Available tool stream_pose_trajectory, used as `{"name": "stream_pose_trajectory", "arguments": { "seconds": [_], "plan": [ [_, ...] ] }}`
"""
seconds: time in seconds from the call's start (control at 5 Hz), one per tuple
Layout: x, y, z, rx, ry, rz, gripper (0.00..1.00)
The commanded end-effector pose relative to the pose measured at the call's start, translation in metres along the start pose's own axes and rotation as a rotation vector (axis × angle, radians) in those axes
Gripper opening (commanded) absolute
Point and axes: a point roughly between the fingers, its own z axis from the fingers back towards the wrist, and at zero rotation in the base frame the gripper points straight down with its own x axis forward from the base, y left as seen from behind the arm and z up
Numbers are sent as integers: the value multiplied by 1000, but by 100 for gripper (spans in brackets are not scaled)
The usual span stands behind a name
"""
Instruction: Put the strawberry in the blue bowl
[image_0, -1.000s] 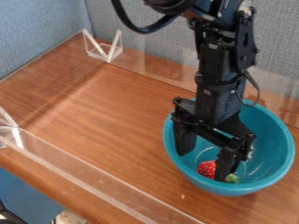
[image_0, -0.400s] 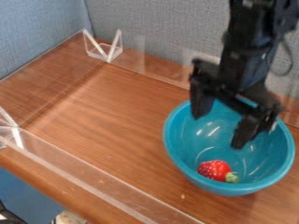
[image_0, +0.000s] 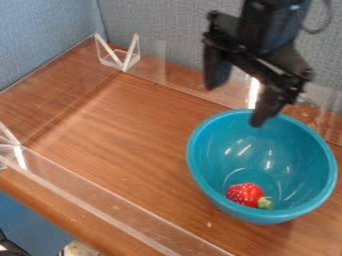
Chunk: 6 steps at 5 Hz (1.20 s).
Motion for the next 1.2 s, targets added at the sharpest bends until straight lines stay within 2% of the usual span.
{"name": "stream_pose_trajectory", "arguments": {
  "seconds": [0.0,0.4,0.6,0.8,1.0],
  "plan": [
    [-6,16,4,15,-51,10,100],
    [-15,0,3,34,-26,104,100],
    [-19,-1,-1,42,-20,137,100],
    [-22,-3,-2,53,-26,163,100],
    [-24,2,10,63,-47,154,100]
  ]
}}
